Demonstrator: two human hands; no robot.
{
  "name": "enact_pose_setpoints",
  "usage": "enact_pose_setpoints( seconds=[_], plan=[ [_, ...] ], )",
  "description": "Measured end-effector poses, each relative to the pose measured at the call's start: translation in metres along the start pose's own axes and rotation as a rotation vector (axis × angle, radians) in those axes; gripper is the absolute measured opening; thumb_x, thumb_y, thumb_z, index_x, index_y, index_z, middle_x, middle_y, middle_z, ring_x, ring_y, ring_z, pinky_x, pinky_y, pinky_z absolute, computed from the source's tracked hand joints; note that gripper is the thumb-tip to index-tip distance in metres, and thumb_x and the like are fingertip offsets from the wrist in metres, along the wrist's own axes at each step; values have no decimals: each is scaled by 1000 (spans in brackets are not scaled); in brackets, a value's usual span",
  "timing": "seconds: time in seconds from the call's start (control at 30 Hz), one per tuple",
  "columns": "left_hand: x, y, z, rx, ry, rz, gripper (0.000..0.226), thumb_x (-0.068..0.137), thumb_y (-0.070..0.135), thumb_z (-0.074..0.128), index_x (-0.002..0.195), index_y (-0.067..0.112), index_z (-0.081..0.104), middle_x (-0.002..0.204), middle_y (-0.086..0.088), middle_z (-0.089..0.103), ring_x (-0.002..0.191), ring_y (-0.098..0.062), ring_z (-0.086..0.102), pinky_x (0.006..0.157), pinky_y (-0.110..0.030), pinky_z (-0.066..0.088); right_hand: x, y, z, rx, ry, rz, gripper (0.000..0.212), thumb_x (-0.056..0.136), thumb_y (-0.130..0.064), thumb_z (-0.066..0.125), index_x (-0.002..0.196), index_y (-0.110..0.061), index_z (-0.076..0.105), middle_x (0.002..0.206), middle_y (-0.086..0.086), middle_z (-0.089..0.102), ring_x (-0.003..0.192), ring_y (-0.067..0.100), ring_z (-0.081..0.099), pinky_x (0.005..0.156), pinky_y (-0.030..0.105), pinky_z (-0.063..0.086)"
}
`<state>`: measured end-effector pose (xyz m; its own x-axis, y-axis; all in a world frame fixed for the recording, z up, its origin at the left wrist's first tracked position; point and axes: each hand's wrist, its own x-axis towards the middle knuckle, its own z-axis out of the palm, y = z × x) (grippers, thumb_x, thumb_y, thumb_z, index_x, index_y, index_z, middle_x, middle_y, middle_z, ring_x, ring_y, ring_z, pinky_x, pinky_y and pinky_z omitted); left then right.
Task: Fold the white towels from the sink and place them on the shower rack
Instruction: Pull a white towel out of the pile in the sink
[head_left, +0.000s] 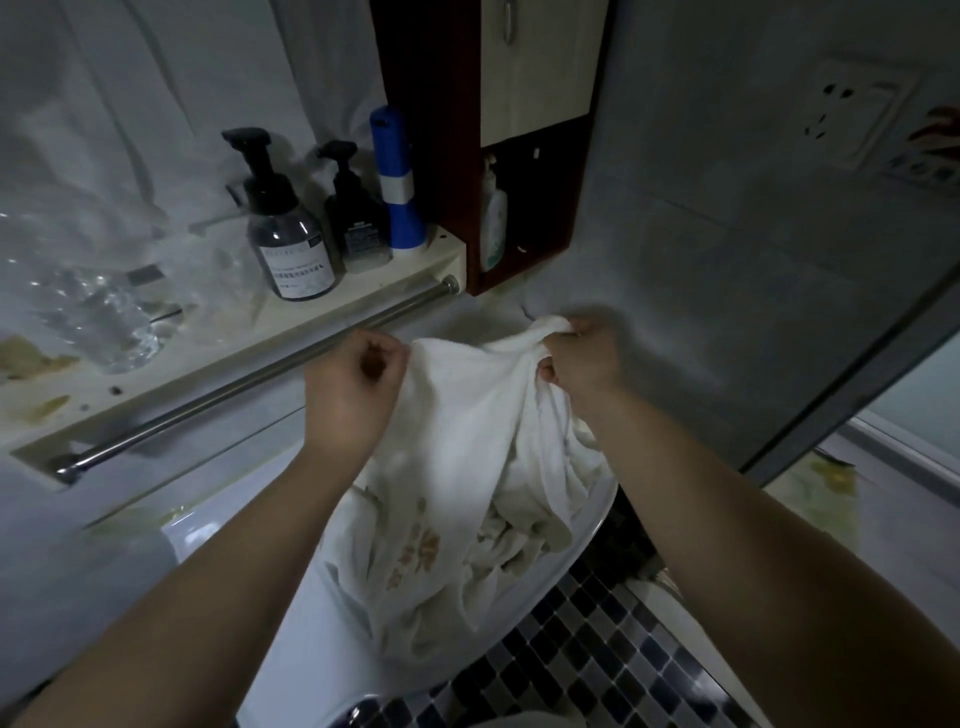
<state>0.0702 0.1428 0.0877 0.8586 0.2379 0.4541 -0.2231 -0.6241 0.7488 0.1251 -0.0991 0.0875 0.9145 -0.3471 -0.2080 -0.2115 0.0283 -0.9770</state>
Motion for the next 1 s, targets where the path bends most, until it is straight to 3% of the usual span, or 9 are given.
enact_pose_setpoints(
  seconds=[0.07, 0.13, 0.27, 0.33, 0.47, 0.6, 0.7, 0.8, 1.0],
  plan=[
    [1, 4, 8, -86, -115, -123, 10, 91, 21, 65, 82, 25, 67, 65, 12, 70, 55, -4, 66, 54, -10, 46, -6, 4, 5, -37, -98, 2, 26, 90, 2, 53, 103, -14, 68, 79, 4, 67, 50, 10, 60, 47, 21, 49],
    [2, 7, 15, -97, -239, -234, 10, 92, 23, 63, 83, 26, 65, 65, 8, 72, 54, -8, 67, 54, -15, 48, -12, 6, 12, -67, -175, 3, 27, 93, -1, 57, 111, -21, 62, 91, 2, 65, 53, 12, 59, 51, 23, 50],
    [-4, -2, 29, 73, -439, -289, 17, 91, 22, 64, 80, 35, 64, 93, 0, 77, 93, -19, 70, 91, -34, 54, -16, 10, 14, -77, -231, -18, 17, 95, -6, 62, 97, -21, 70, 88, -3, 66, 44, 6, 58, 50, 23, 52],
    [-10, -13, 34, 150, -506, -314, 14, 91, 24, 64, 86, 36, 67, 106, 1, 75, 107, -22, 67, 96, -31, 50, -15, 12, 9, -88, -221, -20, 20, 94, -11, 62, 88, -27, 72, 88, -4, 68, 50, 6, 61, 53, 23, 53],
    [-23, -37, 41, 225, -581, -373, 20, 91, 31, 66, 108, 22, 72, 108, 1, 73, 109, -20, 65, 87, -24, 47, -15, 18, -1, -125, -205, -25, 19, 85, -18, 71, 75, -33, 74, 77, -12, 72, 66, 9, 66, 56, 22, 53],
    [-31, -51, 48, 280, -601, -407, 24, 91, 42, 63, 91, 20, 73, 93, -1, 72, 95, -23, 67, 77, -29, 51, -16, 28, -3, -168, -248, 0, 10, 81, -18, 79, 77, -25, 73, 64, -13, 69, 65, 9, 66, 55, 21, 52],
    [-36, -62, 53, 263, -610, -434, 14, 89, 45, 69, 83, 32, 66, 87, 7, 66, 95, -21, 65, 78, -28, 50, -18, 41, 1, -218, -252, 18, 12, 82, -13, 78, 80, -22, 71, 75, -6, 67, 69, 11, 65, 52, 20, 52],
    [-42, -75, 59, 208, -558, -453, 15, 88, 41, 73, 91, 27, 70, 91, 6, 68, 97, -21, 66, 86, -31, 53, -19, 57, 7, -296, -226, 3, 19, 84, -7, 73, 79, -24, 67, 82, -2, 65, 70, 14, 64, 55, 24, 57],
    [-51, -97, 76, 196, -576, -488, 14, 89, 35, 73, 100, 27, 68, 89, 11, 66, 94, -16, 64, 68, -18, 43, -14, 88, 14, -472, -309, 27, 14, 89, -12, 67, 94, -26, 69, 88, -6, 63, 76, 18, 66, 76, 35, 61]
  ],
)
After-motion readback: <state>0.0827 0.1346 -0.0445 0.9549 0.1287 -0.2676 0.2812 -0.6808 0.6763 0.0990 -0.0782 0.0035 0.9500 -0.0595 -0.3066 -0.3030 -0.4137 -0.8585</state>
